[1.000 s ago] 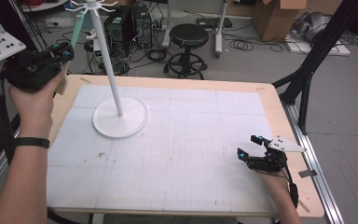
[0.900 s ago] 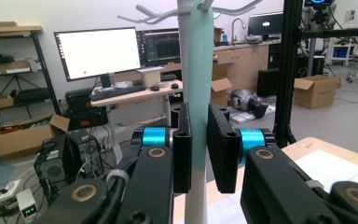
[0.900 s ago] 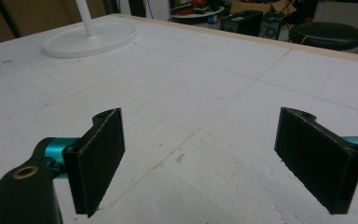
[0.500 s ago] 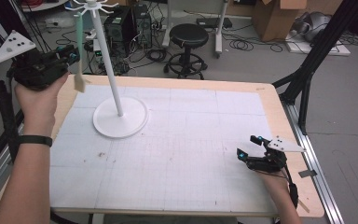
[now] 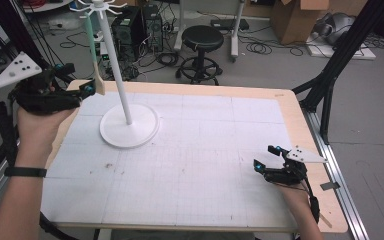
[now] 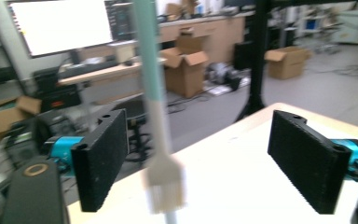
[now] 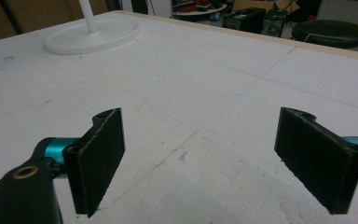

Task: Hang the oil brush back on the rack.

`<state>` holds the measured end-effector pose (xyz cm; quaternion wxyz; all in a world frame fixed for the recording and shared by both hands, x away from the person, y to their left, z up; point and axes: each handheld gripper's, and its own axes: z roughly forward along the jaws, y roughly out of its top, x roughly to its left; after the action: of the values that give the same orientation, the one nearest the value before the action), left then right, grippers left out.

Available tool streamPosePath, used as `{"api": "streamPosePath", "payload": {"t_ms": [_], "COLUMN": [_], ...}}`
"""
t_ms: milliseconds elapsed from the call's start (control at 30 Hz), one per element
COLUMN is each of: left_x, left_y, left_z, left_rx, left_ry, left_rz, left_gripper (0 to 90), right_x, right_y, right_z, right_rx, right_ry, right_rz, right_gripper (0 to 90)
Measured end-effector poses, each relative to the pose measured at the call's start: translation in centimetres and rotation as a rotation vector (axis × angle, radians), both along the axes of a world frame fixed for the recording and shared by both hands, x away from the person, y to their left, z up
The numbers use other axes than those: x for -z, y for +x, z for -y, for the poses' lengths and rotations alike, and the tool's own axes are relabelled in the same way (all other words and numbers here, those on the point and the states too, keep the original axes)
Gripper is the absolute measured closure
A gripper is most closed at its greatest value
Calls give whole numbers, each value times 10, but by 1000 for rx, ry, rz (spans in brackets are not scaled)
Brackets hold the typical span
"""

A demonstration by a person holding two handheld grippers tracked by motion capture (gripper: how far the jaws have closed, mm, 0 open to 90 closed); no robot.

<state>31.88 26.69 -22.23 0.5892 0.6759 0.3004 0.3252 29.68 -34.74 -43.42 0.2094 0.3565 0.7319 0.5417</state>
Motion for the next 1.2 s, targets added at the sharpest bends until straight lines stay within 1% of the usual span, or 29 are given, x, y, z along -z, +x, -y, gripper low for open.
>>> {"api": "streamPosePath", "payload": {"t_ms": [100,167,233,300,400,433,467,600,700,767,967,1000,1033,1067,1100,1200], "left_x": [10,20,29,40,59,65,71,92,109,119,144,148,151,154,157,164], "left_y": [-10,-17,-22,-25,-30,-31,-31,-31,-31,-30,-30,-30,-30,-31,-32,-32], "left_z": [3,7,10,14,20,22,24,32,41,46,62,64,69,72,75,81], "left_rx": [41,71,95,122,176,185,193,207,209,219,232,238,248,246,247,259], "left_ry": [-8,-7,3,4,-31,-41,-37,-25,-2,2,37,45,59,77,85,76], "left_rz": [5,5,-1,-8,-21,-24,-25,-45,-51,-68,-77,-81,-97,-94,-80,-93], "left_gripper": [194,193,191,191,182,179,176,162,162,161,159,159,158,159,159,159], "right_x": [0,0,0,0,1,0,1,1,1,1,2,2,2,2,2,3], "right_y": [0,0,0,0,0,0,0,0,0,1,2,2,2,2,2,2], "right_z": [0,0,0,-1,-1,-1,-1,-1,-1,-2,-2,-3,-3,-3,-3,-4], "right_rx": [-1,-2,-3,-4,-6,-7,-7,-12,-13,-15,-23,-25,-25,-25,-26,-31], "right_ry": [2,1,-2,-1,-2,-2,-4,-4,-6,-7,-9,-8,-9,-9,-12,-17], "right_rz": [-1,1,3,-4,-2,-5,-4,-11,-9,-7,-12,-18,-17,-17,-20,-21], "right_gripper": [153,154,153,153,153,153,153,153,153,153,153,153,153,152,152,152]}}
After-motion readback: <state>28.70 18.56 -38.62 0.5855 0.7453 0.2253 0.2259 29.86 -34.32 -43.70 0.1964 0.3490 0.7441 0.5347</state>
